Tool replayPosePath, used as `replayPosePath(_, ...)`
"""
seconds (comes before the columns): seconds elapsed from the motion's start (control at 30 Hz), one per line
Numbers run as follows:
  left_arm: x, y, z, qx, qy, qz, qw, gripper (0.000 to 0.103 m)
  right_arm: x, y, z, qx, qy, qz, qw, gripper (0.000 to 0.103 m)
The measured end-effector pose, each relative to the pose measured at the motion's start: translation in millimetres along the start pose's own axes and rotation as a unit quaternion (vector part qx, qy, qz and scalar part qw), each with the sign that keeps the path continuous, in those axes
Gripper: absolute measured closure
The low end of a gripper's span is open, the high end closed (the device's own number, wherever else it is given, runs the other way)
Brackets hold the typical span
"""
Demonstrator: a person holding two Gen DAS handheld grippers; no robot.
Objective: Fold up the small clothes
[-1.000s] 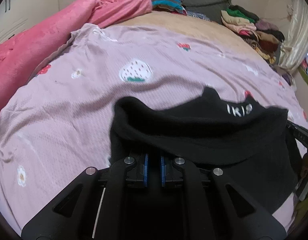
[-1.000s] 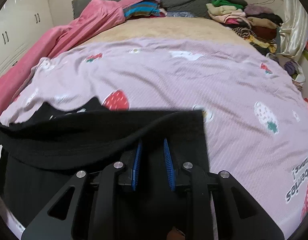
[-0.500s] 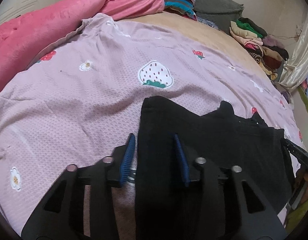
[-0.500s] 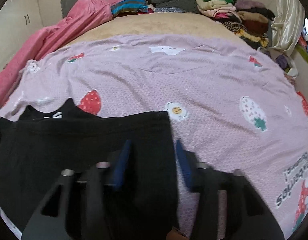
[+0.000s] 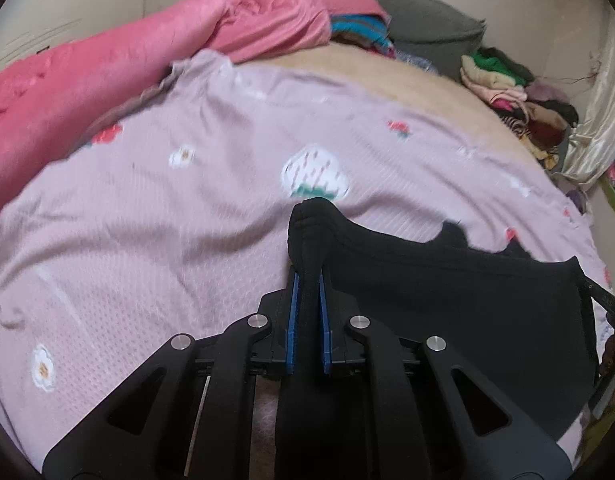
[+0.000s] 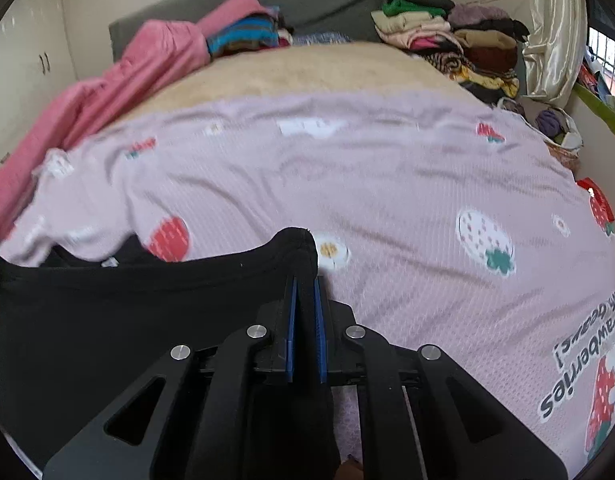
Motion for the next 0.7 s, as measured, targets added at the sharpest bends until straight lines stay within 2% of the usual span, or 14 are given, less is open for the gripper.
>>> replayPosePath(0.13,-1,0,-6,-0.001,0.002,0.0,1.0,0.099,3,6,-10,-0.003,0.003,-0.009,1.0,0.095)
replayPosePath(0.23,0,-4,-9,-0.004,0.002,0.0,1.0,0.095,2,2,-13,0.0,-0.004,-0.016,1.0,0.094)
replayPosePath(0.3,1,-10,-11,-0.004,0.0,-0.007,1.0,0.09,2,-3,-16,0.001,-0.008,-0.018,1.0,0.088)
replayPosePath(0.4,3,-21,-15,-0.003,-0.001,-0.01,0.9999,0.083,2,-16,-21,0.008,-0.016,-0.01,1.0,0.085)
replayPosePath(0.47,4,-30,-18,-0.001,-0.005,-0.018,0.9998,0.078,2,-28,-27,0.01,-0.022,-0.004,1.0,0.073)
replayPosePath(0.7,29,-60,-40,-0.011,0.013,-0.045,0.9989,0.066,-13,-71,-55,0.008,-0.046,0.04,0.998,0.072)
Point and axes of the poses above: each gripper's, at about its wrist camera, not at the fingertips, and y roughly the way its jaws point, x to its right, z to its top, the point moved 8 cm from there along y, roughly the way its jaws point, and after that the axes turned 9 degrees about y, right-handed, at the moved point
